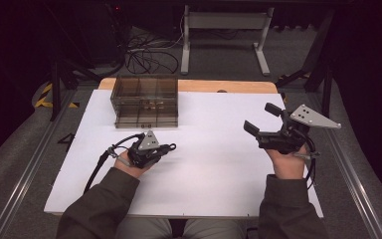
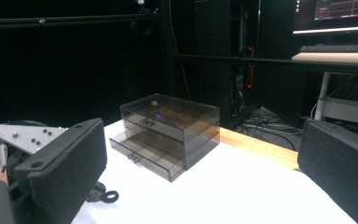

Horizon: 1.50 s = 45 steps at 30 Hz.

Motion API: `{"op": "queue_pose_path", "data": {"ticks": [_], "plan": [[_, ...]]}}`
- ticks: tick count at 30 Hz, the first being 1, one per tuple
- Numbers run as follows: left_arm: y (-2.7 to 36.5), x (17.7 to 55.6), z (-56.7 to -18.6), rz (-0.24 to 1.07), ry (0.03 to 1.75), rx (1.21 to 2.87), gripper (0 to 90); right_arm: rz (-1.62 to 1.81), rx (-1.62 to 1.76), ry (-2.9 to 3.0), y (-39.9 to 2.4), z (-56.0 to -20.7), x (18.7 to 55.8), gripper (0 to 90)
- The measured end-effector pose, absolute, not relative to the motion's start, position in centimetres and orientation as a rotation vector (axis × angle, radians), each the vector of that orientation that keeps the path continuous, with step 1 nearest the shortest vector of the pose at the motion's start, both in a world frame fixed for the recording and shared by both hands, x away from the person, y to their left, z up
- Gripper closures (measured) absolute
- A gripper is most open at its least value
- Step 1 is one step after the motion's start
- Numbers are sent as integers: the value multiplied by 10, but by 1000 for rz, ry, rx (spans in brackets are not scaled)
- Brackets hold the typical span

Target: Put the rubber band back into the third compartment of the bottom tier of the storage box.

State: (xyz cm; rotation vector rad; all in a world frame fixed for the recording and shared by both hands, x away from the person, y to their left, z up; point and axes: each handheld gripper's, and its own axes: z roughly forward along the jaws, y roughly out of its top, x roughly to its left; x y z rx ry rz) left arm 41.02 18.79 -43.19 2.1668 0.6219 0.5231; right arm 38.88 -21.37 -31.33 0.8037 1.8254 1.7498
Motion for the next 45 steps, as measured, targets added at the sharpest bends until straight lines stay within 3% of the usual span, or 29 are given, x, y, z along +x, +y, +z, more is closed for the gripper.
{"op": "queue_pose_path", "data": {"ticks": [45], "plan": [[186, 446, -409, 702, 671, 2098, 841, 1783, 800, 1819, -215, -313, 389, 19]]}}
